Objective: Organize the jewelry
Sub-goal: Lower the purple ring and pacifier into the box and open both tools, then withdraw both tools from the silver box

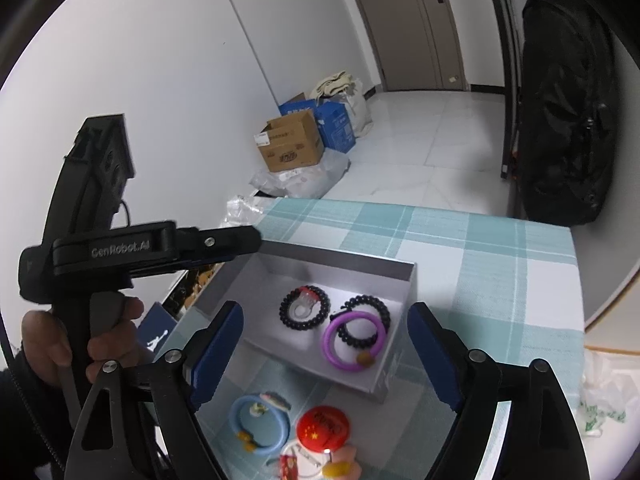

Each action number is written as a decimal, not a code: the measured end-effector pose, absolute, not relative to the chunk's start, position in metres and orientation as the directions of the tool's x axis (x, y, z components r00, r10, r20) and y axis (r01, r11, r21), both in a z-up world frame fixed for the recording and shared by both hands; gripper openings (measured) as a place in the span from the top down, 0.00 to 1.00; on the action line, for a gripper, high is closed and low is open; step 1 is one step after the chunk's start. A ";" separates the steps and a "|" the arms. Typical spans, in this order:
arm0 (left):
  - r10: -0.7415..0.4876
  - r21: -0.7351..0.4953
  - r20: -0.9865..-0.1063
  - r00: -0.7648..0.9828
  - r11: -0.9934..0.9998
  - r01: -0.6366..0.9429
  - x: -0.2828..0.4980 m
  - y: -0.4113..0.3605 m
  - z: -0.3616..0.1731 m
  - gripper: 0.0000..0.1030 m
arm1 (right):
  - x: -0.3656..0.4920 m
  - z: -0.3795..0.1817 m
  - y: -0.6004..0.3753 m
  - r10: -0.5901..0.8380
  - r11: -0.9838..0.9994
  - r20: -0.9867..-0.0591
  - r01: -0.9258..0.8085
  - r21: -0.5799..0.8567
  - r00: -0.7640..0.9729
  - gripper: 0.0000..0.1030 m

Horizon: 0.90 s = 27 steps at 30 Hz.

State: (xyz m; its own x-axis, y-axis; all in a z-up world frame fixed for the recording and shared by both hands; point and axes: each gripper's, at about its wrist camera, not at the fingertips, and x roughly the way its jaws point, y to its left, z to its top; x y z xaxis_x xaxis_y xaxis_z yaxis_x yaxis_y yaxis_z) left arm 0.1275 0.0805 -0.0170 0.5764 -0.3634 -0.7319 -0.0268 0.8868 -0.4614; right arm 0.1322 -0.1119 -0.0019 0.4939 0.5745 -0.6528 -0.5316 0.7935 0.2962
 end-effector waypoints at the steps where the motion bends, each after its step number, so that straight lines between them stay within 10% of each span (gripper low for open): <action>1: -0.351 -0.449 -0.733 0.583 0.893 -0.027 0.124 0.081 -0.016 0.45 | 0.130 -0.001 -0.115 0.574 0.796 -0.649 -0.528 0.297 0.500 0.16; 27: -0.201 -0.259 -0.810 0.551 0.965 -0.029 0.042 0.041 -0.041 0.38 | 0.063 -0.008 -0.147 0.561 0.806 -0.638 -0.523 0.276 0.527 0.07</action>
State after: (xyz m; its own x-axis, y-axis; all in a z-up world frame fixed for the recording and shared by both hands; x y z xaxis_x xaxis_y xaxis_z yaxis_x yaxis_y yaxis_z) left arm 0.0417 0.0412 -0.0407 0.5506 -0.2013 -0.8101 -0.0287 0.9653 -0.2595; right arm 0.0633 -0.1467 -0.0078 0.5272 0.5608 -0.6383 -0.5233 0.8062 0.2761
